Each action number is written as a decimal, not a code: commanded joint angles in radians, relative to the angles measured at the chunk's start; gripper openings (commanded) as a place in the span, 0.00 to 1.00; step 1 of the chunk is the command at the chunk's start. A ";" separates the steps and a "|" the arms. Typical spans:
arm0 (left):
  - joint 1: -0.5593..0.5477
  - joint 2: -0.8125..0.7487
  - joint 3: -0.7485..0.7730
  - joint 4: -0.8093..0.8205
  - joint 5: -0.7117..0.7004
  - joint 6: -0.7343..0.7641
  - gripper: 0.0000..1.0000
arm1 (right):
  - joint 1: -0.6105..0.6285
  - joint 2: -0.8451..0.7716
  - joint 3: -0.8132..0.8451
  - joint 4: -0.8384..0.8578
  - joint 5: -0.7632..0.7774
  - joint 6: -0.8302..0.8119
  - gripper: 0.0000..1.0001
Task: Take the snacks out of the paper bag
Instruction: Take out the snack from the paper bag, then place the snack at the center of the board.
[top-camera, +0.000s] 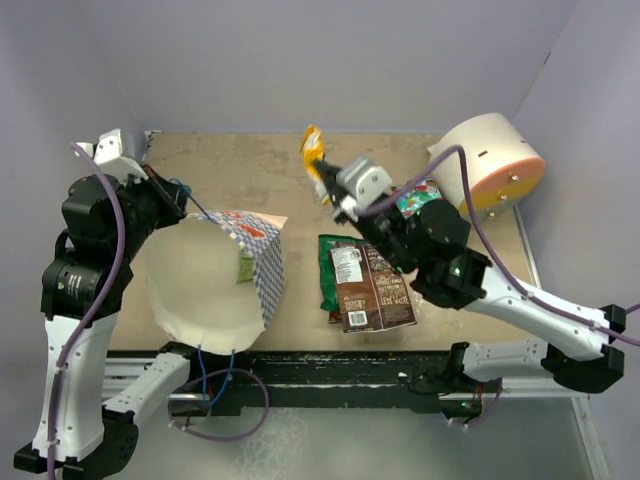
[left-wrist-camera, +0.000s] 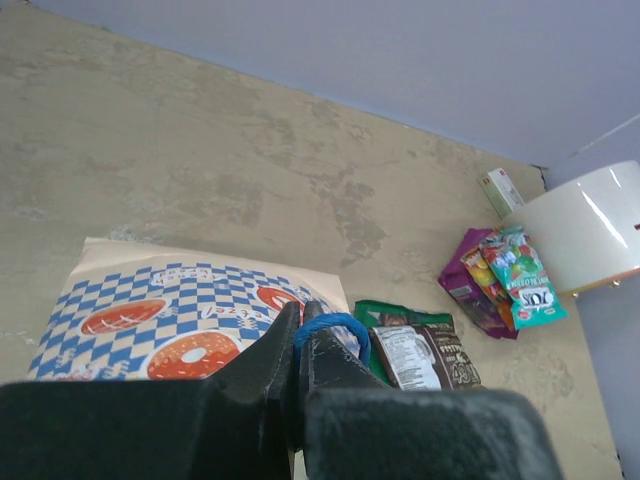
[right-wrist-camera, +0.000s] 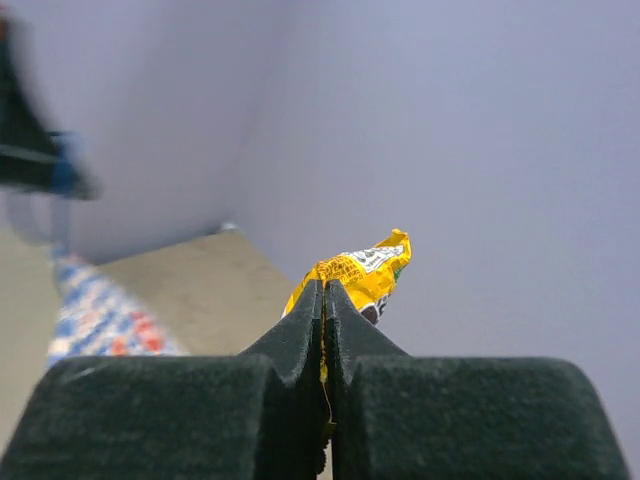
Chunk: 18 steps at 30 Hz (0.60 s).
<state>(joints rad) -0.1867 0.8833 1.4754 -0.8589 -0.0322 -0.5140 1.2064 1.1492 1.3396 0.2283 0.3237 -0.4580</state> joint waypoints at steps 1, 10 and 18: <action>-0.003 -0.012 0.060 0.008 -0.089 0.005 0.00 | -0.164 0.130 0.086 0.078 0.219 0.076 0.00; -0.003 0.012 0.018 0.026 0.110 -0.019 0.00 | -0.499 0.380 0.026 0.070 -0.099 0.499 0.00; -0.003 0.035 0.008 0.007 0.244 -0.008 0.00 | -0.629 0.772 0.170 0.167 -0.229 0.491 0.00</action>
<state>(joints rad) -0.1867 0.9066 1.4815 -0.8783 0.1135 -0.5152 0.6254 1.7908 1.3842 0.3035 0.1993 0.0059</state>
